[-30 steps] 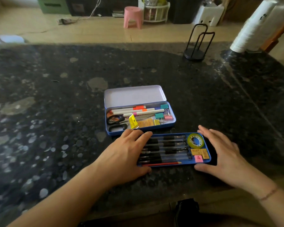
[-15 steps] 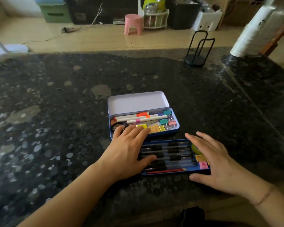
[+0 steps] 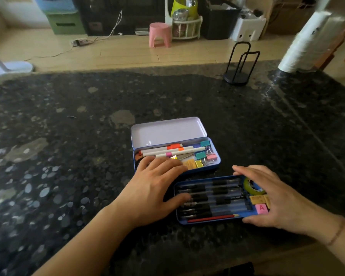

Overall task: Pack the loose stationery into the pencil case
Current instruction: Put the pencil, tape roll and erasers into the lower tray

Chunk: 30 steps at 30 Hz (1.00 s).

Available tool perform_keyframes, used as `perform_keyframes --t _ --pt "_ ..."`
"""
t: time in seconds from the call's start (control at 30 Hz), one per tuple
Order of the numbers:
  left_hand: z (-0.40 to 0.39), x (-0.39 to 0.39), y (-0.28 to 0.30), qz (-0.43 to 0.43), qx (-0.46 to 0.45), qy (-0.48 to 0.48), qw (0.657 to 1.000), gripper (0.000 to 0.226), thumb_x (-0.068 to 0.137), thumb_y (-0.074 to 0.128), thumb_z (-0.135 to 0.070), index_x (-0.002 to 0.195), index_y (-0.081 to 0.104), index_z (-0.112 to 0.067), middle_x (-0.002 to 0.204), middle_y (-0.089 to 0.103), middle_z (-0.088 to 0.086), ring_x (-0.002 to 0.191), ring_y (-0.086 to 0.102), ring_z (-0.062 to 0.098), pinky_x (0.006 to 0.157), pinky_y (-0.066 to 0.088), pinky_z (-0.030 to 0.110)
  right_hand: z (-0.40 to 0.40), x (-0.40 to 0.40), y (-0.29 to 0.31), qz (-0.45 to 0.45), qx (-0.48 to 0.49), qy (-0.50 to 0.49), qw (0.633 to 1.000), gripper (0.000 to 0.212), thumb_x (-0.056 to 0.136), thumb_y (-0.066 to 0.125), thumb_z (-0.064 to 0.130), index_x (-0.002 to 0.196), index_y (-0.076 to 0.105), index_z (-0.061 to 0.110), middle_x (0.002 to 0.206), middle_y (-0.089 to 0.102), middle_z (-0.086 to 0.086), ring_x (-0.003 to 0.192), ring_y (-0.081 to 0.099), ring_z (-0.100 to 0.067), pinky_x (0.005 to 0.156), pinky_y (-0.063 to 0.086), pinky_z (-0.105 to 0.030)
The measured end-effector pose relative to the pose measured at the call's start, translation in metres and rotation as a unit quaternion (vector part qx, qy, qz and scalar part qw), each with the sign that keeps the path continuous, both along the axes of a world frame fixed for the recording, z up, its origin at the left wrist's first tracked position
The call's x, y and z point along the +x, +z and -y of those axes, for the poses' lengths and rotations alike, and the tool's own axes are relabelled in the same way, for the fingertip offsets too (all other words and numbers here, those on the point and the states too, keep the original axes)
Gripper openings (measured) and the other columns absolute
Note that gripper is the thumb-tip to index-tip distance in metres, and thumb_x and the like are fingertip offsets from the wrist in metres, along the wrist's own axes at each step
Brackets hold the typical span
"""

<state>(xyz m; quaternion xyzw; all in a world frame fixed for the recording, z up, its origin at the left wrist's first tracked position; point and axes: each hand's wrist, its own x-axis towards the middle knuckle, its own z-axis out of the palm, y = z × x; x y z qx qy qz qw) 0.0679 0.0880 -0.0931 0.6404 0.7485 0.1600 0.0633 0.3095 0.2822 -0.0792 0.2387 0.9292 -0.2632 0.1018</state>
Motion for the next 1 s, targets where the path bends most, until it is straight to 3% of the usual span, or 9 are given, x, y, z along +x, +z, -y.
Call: perform_keyframes --t 0.17,0.3,0.4,0.57,0.63,0.73,0.83,0.9,1.0 --pt "-0.002 0.000 -0.005 -0.002 -0.021 -0.013 1.000 0.069 0.087 0.030 -0.071 0.143 0.032 -0.031 0.145 0.043 -0.012 0.138 0.029 0.006 0.117 0.005 0.037 -0.006 0.003 0.001 -0.011 -0.005 -0.009 1.000 0.107 0.058 0.082 0.055 0.129 0.003 0.074 0.131 0.002 0.045 0.129 0.025 0.007 0.112 0.032 -0.031" --pt "0.004 -0.005 -0.007 0.001 -0.012 0.010 1.000 0.067 0.088 0.028 -0.068 0.144 0.028 -0.030 0.145 0.043 -0.011 0.139 0.026 0.005 0.118 0.008 0.043 -0.002 0.001 -0.001 -0.011 -0.004 0.009 1.000 0.107 0.060 0.082 0.053 0.122 -0.001 0.078 0.122 -0.006 0.054 0.125 0.013 0.022 0.110 0.027 -0.023" --pt "0.005 -0.005 -0.006 0.030 -0.007 0.014 0.999 0.062 0.091 0.026 -0.062 0.144 0.027 -0.031 0.144 0.042 -0.013 0.138 0.017 0.006 0.116 0.009 0.039 -0.001 -0.003 0.002 -0.018 0.000 0.016 1.000 0.106 0.059 0.081 0.055 0.120 -0.002 0.079 0.121 -0.007 0.054 0.122 0.009 0.025 0.109 0.027 -0.022" --pt "-0.004 -0.006 -0.004 0.099 0.022 0.023 0.995 0.060 0.090 0.032 -0.062 0.144 0.019 -0.040 0.141 0.044 -0.016 0.132 0.027 -0.001 0.113 0.020 0.037 -0.010 -0.003 0.015 -0.079 -0.010 0.007 0.997 0.101 0.046 0.070 0.078 0.129 0.013 0.072 0.134 0.015 0.038 0.127 0.032 0.007 0.108 0.036 -0.030" --pt "-0.006 -0.010 -0.004 0.165 0.034 0.033 0.985 0.062 0.088 0.037 -0.061 0.144 0.021 -0.040 0.138 0.046 -0.017 0.126 0.035 -0.003 0.109 0.030 0.036 -0.017 -0.008 0.019 -0.120 -0.008 -0.001 0.993 0.098 0.045 0.066 0.082 0.129 0.018 0.071 0.135 0.022 0.033 0.124 0.038 0.007 0.105 0.038 -0.026" --pt "-0.007 -0.020 -0.001 0.304 0.096 0.065 0.945 0.063 0.087 0.044 -0.054 0.144 0.024 -0.037 0.130 0.052 -0.016 0.114 0.053 -0.001 0.096 0.045 0.027 -0.027 -0.031 0.020 -0.167 -0.013 0.000 0.986 0.099 0.048 0.078 0.067 0.131 0.024 0.068 0.134 0.031 0.027 0.124 0.043 0.004 0.106 0.038 -0.021" --pt "-0.006 -0.032 0.003 0.366 0.163 0.109 0.910 0.061 0.087 0.043 -0.054 0.143 0.028 -0.035 0.127 0.054 -0.014 0.113 0.056 0.002 0.089 0.047 0.017 -0.033 -0.062 0.016 -0.196 -0.017 0.015 0.980 0.100 0.052 0.083 0.056 0.135 0.027 0.062 0.132 0.037 0.019 0.125 0.046 -0.004 0.109 0.035 -0.024" --pt "-0.001 -0.040 0.003 0.347 0.173 0.129 0.913 0.061 0.087 0.042 -0.056 0.142 0.029 -0.035 0.130 0.053 -0.013 0.117 0.052 0.002 0.089 0.044 0.013 -0.032 -0.082 0.013 -0.199 -0.024 0.024 0.979 0.101 0.054 0.085 0.049 0.135 0.027 0.059 0.131 0.037 0.016 0.124 0.045 -0.002 0.109 0.034 -0.025" --pt "0.011 -0.052 0.001 0.235 0.118 0.127 0.957 0.069 0.083 0.044 -0.062 0.144 0.026 -0.036 0.139 0.042 -0.017 0.128 0.037 -0.004 0.101 0.028 0.010 -0.029 -0.107 0.007 -0.192 -0.024 0.045 0.980 0.102 0.057 0.089 0.037 0.136 0.026 0.054 0.125 0.034 0.023 0.121 0.041 0.004 0.108 0.031 -0.017"
